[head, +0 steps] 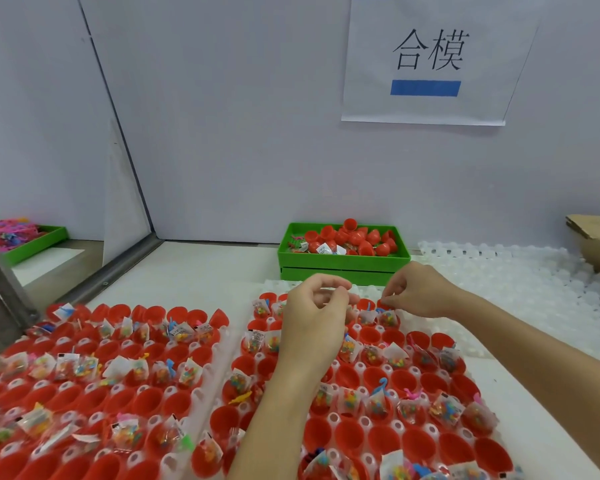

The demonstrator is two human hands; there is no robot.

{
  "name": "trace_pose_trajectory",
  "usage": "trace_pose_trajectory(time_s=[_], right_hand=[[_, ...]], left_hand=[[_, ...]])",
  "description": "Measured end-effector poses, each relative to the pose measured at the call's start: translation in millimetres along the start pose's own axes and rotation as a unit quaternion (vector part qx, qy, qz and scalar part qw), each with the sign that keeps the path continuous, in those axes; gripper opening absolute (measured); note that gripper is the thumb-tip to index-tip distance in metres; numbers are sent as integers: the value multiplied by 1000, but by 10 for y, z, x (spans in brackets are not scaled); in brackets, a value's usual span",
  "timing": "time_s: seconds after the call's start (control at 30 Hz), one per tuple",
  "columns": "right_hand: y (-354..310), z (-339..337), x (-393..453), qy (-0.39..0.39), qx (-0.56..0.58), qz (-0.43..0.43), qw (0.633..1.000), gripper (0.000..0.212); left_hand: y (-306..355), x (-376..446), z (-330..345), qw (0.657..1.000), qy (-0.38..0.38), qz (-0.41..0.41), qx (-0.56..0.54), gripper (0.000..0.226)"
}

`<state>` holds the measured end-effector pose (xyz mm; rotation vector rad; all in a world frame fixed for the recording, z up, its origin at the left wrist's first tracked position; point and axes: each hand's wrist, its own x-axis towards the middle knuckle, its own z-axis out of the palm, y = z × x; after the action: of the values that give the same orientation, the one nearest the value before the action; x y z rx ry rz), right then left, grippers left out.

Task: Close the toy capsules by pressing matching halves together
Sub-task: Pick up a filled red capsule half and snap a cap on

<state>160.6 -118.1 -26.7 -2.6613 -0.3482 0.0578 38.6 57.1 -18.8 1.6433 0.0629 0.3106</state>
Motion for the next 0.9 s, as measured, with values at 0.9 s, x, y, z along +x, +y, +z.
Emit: trace_pose_trajectory(time_s=[0.9], right_hand=[[-289, -58, -1046, 180, 295, 84, 935, 19]], left_hand=[[-24, -136, 141, 983, -120, 82, 110, 37]])
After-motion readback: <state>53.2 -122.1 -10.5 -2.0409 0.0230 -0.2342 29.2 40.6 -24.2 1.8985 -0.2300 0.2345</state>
